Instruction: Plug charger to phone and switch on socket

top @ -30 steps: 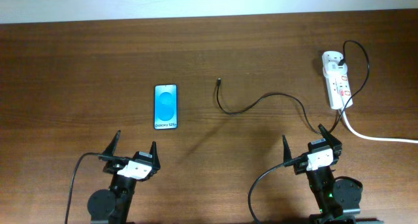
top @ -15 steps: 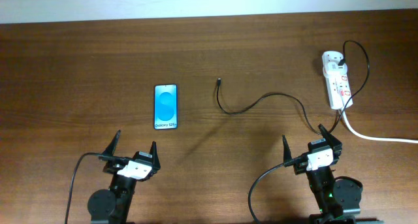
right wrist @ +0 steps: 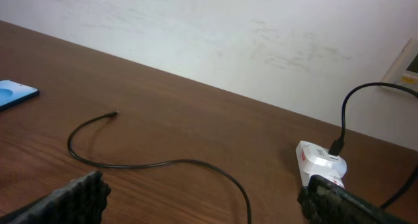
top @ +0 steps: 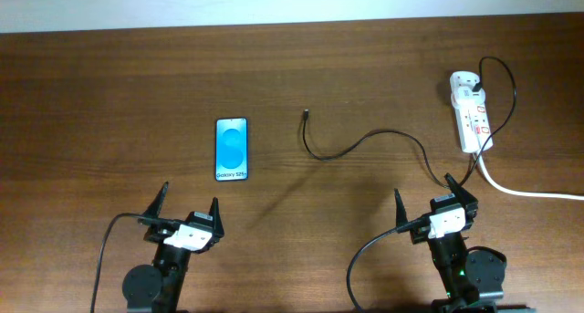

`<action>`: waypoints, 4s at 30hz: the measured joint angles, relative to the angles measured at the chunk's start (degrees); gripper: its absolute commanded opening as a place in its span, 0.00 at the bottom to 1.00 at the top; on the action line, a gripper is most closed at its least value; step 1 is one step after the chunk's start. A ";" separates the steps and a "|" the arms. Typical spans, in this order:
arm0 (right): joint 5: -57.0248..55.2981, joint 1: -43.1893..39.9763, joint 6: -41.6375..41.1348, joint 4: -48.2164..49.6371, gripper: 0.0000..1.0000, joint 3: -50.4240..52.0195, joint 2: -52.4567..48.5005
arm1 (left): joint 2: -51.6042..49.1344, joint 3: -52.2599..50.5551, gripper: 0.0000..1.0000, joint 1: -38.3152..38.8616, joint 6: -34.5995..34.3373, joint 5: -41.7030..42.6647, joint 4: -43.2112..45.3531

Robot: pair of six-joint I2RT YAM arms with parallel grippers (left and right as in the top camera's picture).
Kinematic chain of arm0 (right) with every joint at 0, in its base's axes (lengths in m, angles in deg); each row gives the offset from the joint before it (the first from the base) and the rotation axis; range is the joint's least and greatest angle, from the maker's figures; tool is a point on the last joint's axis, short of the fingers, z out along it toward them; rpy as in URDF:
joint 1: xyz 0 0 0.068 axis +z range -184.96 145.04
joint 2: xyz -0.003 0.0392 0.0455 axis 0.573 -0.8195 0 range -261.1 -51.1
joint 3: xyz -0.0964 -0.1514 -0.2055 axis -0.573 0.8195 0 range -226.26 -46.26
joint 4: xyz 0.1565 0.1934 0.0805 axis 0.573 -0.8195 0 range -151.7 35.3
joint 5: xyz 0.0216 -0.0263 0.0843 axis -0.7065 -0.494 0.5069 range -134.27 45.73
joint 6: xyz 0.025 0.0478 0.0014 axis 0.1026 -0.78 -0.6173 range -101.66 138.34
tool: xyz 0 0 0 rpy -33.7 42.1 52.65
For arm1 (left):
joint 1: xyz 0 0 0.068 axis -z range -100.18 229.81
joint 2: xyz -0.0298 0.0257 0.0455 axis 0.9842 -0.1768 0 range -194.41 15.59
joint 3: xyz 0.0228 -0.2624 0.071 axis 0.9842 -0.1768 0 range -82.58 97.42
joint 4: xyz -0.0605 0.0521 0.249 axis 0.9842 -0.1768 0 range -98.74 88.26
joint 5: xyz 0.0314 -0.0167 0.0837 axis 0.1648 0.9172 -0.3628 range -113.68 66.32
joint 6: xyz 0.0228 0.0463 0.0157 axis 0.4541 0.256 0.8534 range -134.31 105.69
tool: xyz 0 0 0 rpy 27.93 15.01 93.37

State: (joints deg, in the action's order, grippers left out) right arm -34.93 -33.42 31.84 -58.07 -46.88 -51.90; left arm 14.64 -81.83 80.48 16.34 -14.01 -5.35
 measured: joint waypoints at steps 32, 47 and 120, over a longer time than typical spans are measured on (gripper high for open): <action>0.00 0.00 0.02 0.00 0.98 0.00 0.00 | 0.00 0.00 0.99 0.00 0.02 -0.02 0.00; 0.00 0.00 0.04 0.00 0.98 0.00 0.00 | -8.85 7.23 0.99 0.00 -13.79 0.00 1.22; 0.00 0.00 0.00 0.00 0.98 0.02 0.11 | -113.09 88.41 0.99 10.05 -38.66 -6.97 -52.26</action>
State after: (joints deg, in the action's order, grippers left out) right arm -34.93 -33.42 31.84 -58.07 -46.86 -51.79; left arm -98.44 6.58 90.54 -22.32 -20.98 -57.61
